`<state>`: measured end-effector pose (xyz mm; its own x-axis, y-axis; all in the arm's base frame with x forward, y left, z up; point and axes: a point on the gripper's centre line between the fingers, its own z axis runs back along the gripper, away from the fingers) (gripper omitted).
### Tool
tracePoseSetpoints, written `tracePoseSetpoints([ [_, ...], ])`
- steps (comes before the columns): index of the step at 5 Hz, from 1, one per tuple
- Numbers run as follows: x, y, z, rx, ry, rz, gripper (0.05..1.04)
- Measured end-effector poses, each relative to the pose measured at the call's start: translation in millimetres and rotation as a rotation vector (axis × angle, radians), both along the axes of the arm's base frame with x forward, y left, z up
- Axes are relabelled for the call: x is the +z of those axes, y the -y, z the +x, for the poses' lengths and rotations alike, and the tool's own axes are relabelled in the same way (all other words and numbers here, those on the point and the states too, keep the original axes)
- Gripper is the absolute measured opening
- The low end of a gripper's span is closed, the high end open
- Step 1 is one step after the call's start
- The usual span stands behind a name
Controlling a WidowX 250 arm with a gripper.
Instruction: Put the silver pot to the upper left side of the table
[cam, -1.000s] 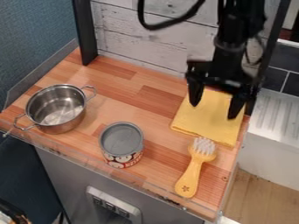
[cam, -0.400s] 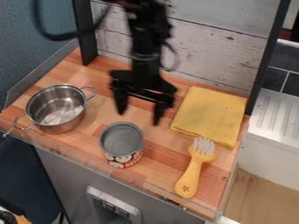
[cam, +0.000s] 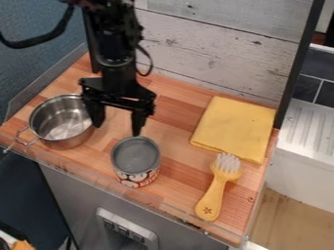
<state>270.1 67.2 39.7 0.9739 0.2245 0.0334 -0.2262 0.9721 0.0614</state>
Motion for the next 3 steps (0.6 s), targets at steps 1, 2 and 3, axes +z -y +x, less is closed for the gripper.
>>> tracePoseSetpoints([
  [1,-2.1,-23.0,-6.8,0.064,-0.007,0.005,1.000],
  [2,-2.4,-35.9,-8.3,0.098,0.011,0.018,1.000],
  [3,-11.9,-42.3,-12.3,0.114,-0.023,0.026,1.000],
])
